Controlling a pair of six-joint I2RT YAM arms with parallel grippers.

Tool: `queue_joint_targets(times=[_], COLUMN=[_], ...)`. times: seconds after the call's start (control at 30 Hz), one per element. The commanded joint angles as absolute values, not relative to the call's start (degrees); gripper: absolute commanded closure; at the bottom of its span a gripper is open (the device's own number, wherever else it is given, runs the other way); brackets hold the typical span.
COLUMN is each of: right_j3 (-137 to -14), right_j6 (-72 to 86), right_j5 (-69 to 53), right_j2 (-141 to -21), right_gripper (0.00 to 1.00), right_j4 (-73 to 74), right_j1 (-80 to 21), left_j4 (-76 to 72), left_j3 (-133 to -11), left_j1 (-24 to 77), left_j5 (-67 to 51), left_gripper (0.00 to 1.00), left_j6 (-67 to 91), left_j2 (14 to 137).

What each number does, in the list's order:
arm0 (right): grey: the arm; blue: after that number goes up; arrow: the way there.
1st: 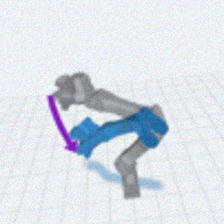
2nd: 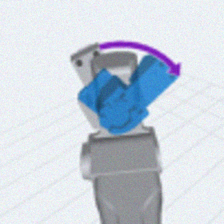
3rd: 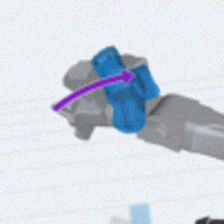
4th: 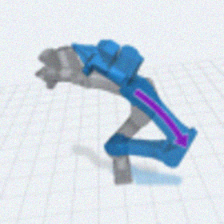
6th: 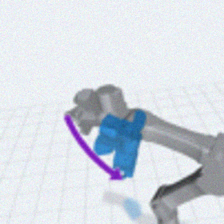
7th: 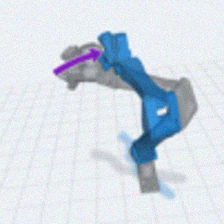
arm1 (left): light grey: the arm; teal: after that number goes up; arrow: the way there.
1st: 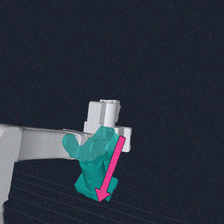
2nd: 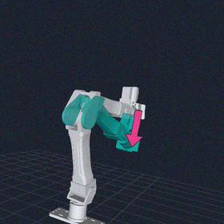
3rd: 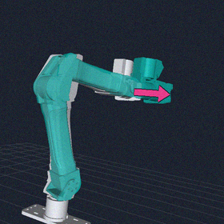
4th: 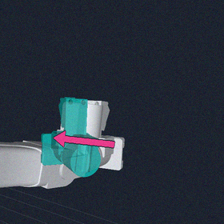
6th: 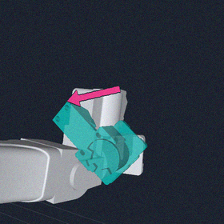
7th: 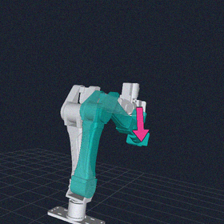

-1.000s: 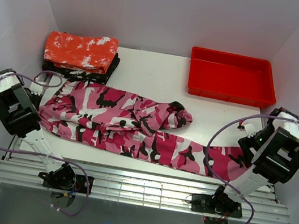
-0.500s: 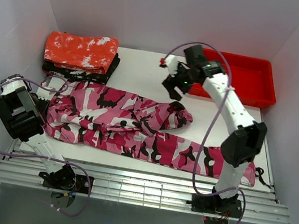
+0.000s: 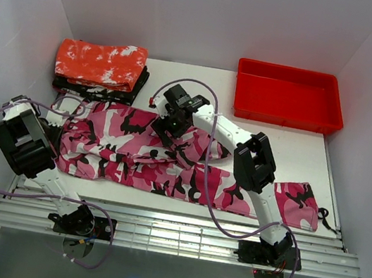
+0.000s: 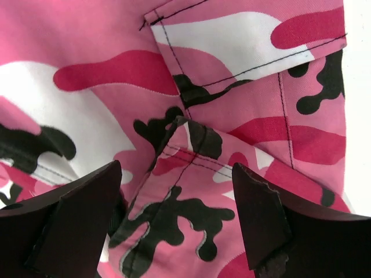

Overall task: Fold and stack the trousers
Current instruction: Flatten the trousers out

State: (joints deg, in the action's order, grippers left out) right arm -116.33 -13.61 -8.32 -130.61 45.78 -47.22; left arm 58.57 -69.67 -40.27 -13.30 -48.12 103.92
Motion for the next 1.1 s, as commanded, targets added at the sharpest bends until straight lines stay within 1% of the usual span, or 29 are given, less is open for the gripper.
queue_joint_targets(times=[0.0,0.07,0.1,0.13,0.17,0.2,0.23,0.3,0.4,0.43,0.5,0.53,0.6,0.63,0.7,0.73,0.8,0.87,0.9,1.07], right_j3=[-115.5,-114.1,-113.6,-113.2,-112.9,-112.5,-112.2,-110.4,-105.8,-104.3,-100.3,-99.1,-96.3,-95.7,-94.7,-94.0,-93.4,-92.0,-91.7,-91.6], right_j6=[-8.8,-8.4,-7.8,-7.6,-7.7,-7.8,-8.1,-9.3,-11.7,-12.9,-14.3,-15.7,-17.5,-19.7,-21.8,-23.0,-26.6,-29.3,-31.6,-38.4], right_j5=[-7.6,-6.3,-4.4,-3.4,-0.6,1.6,3.2,5.7,6.0,5.7,4.1,3.2,1.2,0.7,0.6,-0.2,-1.5,-1.7,-2.0,-1.3], right_j2=[-129.9,-130.9,-131.2,-131.5,-131.7,-131.5,-131.0,-128.7,-122.2,-117.8,-113.2,-108.9,-105.0,-101.9,-99.4,-97.8,-97.0,-96.9,-97.0,-100.5], right_gripper=[0.17,0.20,0.24,0.37,0.46,0.57,0.76,0.91,0.92,0.92,0.92,0.92,0.92,0.92,0.92,0.92,0.92,0.92,0.92,0.92], right_j4=[42.1,41.6,41.1,41.0,40.9,41.0,41.0,41.0,41.8,41.8,41.7,41.8,41.7,42.1,42.4,42.6,43.5,43.4,43.4,43.2], right_j1=[-47.0,-47.8,-48.0,-48.0,-48.0,-48.0,-47.9,-47.4,-44.7,-42.2,-38.8,-34.6,-30.1,-25.4,-20.9,-16.7,-12.5,-6.3,-4.2,9.1], left_j4=[57.9,57.6,57.1,57.0,56.7,56.3,56.2,56.2,55.8,55.8,55.5,55.5,55.3,55.3,55.0,55.0,54.5,54.1,53.9,52.5], left_j3=[-68.6,-68.1,-67.9,-67.8,-67.2,-67.0,-66.7,-66.7,-67.3,-67.4,-67.5,-67.5,-67.5,-67.5,-67.3,-67.3,-67.2,-67.3,-67.5,-67.9], left_j1=[-40.2,-40.2,-40.2,-40.1,-40.2,-40.2,-40.2,-40.3,-40.5,-40.7,-41.0,-41.2,-41.6,-41.7,-41.9,-41.8,-42.0,-42.1,-42.3,-43.3], left_j5=[-15.1,-15.2,-15.3,-15.2,-15.2,-15.1,-14.9,-14.5,-14.3,-14.3,-14.2,-14.2,-14.0,-14.0,-13.9,-13.8,-13.5,-13.2,-13.2,-11.8], left_gripper=[0.64,0.64,0.64,0.64,0.64,0.65,0.66,0.67,0.72,0.74,0.76,0.77,0.81,0.82,0.85,0.87,0.91,0.94,0.99,1.00], left_j6=[-47.9,-47.6,-47.5,-47.4,-47.0,-46.8,-46.8,-46.6,-46.2,-46.1,-46.0,-45.9,-45.5,-45.4,-45.0,-44.7,-44.2,-43.2,-42.9,-41.8], left_j2=[100.7,100.6,100.5,100.5,100.4,100.3,100.5,100.7,100.9,100.8,100.9,101.0,101.1,101.3,101.5,101.6,102.0,102.3,102.8,102.9])
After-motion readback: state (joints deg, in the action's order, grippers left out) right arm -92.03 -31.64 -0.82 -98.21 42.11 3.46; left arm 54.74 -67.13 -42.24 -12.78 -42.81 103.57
